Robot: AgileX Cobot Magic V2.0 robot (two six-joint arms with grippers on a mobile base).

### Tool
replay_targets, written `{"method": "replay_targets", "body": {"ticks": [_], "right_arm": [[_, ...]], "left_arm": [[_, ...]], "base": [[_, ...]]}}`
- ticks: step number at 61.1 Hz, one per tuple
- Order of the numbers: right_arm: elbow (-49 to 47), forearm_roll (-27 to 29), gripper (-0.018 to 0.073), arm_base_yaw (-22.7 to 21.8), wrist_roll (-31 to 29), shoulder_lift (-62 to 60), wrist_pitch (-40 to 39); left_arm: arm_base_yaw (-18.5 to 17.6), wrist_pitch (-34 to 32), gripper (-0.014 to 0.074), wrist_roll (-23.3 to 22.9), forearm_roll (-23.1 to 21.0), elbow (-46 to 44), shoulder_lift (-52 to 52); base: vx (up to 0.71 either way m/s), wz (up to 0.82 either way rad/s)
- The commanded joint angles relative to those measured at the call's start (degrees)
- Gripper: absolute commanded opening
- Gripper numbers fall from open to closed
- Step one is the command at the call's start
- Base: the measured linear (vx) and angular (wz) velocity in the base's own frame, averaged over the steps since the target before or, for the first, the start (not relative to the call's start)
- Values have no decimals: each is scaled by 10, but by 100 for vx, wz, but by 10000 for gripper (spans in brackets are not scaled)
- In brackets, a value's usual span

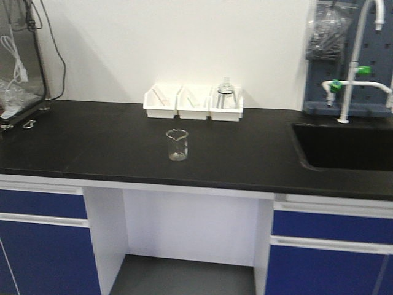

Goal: Grab transparent chemical and place on left bench

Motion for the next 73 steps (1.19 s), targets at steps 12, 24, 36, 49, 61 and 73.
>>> {"method": "replay_targets", "body": {"ticks": [12, 24, 36, 49, 61, 73], "right_arm": [[-17, -23, -3, -2, -1, -1, 17], [-17, -23, -3, -2, -1, -1, 17], [-17, -23, -3, -2, -1, -1, 17], [-17, -23, -3, -2, -1, -1, 17], [-17, -23, -3, -2, -1, -1, 17], [-17, -23, -3, -2, -1, -1, 17]], "left_arm": [[-1, -45, -3, -4, 0, 9, -11], [-1, -45, -3, -4, 0, 9, -11], [-1, -45, -3, -4, 0, 9, -11], [-1, -45, -3, -4, 0, 9, -11], [-1, -45, -3, -4, 0, 9, -11], [-1, -45, -3, -4, 0, 9, -11]], "base": [[45, 31], [48, 25], [51, 6], [51, -22], [47, -45], [40, -43]]}}
